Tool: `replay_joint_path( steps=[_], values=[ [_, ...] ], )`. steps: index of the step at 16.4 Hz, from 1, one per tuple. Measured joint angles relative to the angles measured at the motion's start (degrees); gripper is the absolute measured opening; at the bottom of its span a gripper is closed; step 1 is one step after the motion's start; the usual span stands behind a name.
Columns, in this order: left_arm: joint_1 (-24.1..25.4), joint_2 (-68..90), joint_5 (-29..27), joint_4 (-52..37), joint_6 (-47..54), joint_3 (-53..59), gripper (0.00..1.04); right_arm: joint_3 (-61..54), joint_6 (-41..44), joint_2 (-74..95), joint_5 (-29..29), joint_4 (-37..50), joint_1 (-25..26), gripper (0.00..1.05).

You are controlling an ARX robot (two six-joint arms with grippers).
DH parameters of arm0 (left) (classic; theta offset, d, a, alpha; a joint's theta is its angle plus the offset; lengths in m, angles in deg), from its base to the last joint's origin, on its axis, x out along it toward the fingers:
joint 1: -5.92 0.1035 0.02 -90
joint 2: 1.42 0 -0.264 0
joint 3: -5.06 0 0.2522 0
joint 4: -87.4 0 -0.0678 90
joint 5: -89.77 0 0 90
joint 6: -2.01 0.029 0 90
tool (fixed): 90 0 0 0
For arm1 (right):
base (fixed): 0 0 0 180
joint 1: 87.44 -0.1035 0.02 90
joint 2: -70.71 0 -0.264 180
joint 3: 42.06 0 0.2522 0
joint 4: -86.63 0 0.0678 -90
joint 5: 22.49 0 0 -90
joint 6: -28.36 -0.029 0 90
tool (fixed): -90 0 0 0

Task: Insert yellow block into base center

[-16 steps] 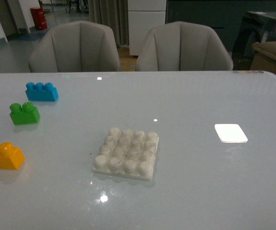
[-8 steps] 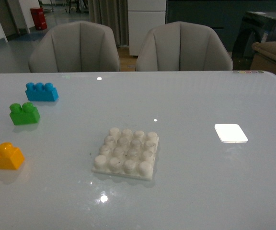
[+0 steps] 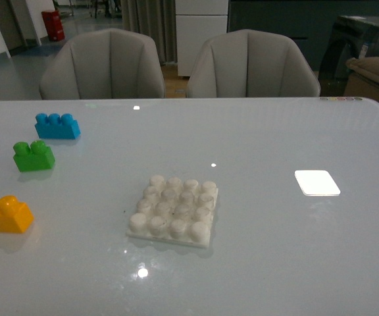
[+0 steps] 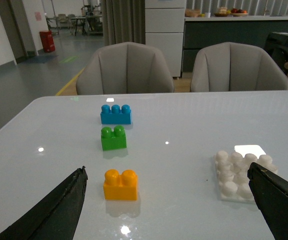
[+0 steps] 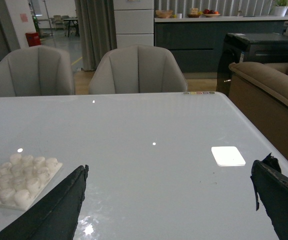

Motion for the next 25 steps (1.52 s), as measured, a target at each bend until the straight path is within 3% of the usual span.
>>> replay_joint_path(
  steps=[4,6,8,10,13,14,19,21,22,25],
  values=[
    [0.00,0.00,0.00,0.00,0.00,0.00,0.98,0.00,0.00,0.00,0.00,0.00,0.00,0.98],
    [-6.23,7.93,-12.11,13.70,-5.42,-5.73,0.98,0.00,0.09,0.00,0.00,0.00,0.00,0.98],
    [-8.94,10.56,-17.44,13.77,-9.46,-7.89,0.98,0.00,0.02,0.00,0.00,-0.04,0.02,0.98],
    [-5.84,16.79,-14.19,5.35,-9.44,-9.62,0.98,0.00,0.02,0.00,0.00,0.02,0.00,0.98],
    [2.73,39.56,-4.52,-14.51,-7.63,-10.80,0.98,0.00,0.02,0.00,0.00,0.00,0.00,0.98],
    [3.39,44.00,-3.06,-18.08,-6.95,-11.76,0.98,0.00,0.02,0.00,0.00,0.02,0.00,0.98],
    [4.94,59.65,0.63,-28.04,-4.76,-17.22,0.98,0.00,0.02,0.00,0.00,0.00,0.00,0.98],
    [6.60,79.80,3.54,-34.14,-2.08,-25.38,0.98,0.00,0.02,0.00,0.00,0.00,0.00,0.98],
    [8.59,98.09,4.04,-32.87,-0.83,-35.65,0.98,0.00,0.02,0.00,0.00,0.02,0.00,0.98],
    [10.08,105.18,6.51,-29.83,-0.42,-41.35,0.98,0.00,0.02,0.00,0.00,0.00,0.00,0.98]
  ],
)
